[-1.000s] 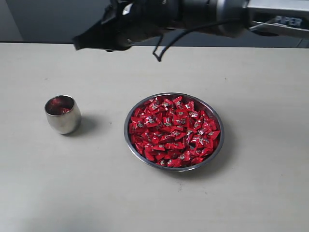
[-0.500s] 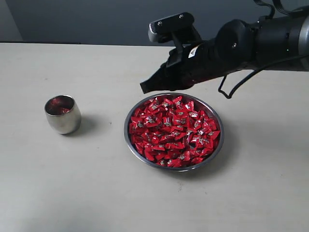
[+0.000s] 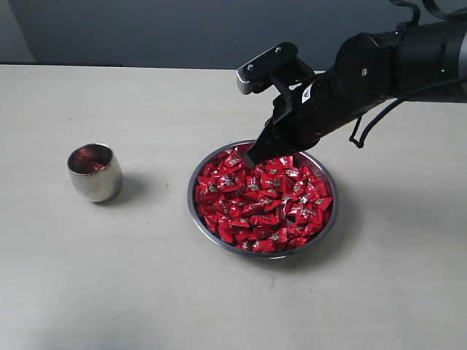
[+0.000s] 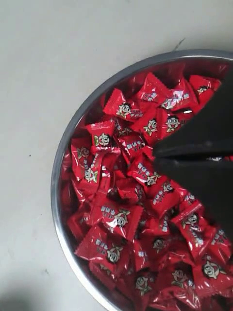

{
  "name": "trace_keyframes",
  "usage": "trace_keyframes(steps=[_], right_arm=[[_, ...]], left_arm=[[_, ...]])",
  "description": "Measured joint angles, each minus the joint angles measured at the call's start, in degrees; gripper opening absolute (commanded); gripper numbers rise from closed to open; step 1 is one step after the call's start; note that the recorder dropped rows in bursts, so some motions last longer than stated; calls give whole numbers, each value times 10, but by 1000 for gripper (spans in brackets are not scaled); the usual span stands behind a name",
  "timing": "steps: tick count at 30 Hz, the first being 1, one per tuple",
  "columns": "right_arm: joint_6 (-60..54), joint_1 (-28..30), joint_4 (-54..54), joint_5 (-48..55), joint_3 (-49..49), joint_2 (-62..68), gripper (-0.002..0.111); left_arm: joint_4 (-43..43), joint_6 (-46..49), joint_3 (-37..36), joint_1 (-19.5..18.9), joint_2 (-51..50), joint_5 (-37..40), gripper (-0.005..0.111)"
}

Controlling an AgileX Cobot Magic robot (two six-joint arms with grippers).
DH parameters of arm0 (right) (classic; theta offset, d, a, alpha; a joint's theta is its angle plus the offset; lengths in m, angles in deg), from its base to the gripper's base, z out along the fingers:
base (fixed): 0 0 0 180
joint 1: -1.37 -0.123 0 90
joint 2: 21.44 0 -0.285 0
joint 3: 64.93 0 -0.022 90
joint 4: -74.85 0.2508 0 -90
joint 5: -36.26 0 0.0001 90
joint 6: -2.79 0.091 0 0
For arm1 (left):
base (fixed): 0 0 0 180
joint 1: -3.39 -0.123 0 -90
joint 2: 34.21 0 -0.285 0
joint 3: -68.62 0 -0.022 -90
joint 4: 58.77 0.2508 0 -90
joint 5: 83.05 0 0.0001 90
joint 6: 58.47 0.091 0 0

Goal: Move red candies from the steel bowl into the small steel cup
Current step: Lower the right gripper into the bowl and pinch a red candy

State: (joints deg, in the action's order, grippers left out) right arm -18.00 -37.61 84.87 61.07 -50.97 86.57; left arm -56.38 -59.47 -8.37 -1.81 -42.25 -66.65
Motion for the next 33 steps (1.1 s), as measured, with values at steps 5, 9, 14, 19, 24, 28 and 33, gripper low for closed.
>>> trace_keyframes(steps=[5,9,14,19,24,28,33], right_arm=[[0,0,2,0,0,0,-1],[0,0,29,-1,0,0,-1],[-3,0,60,-5,0,3,-1],[-24,0,87,-5,0,22,-1],[-27,0,90,12,-3,49,-1],[-4,0,63,53,-28,70,-1],[69,0,-23,90,-69,87,-1]], left_arm=[[0,0,0,0,0,0,0],[0,0,0,0,0,0,0],[0,0,0,0,0,0,0],[0,0,0,0,0,0,0],[0,0,0,0,0,0,0],[0,0,0,0,0,0,0],[0,0,0,0,0,0,0]])
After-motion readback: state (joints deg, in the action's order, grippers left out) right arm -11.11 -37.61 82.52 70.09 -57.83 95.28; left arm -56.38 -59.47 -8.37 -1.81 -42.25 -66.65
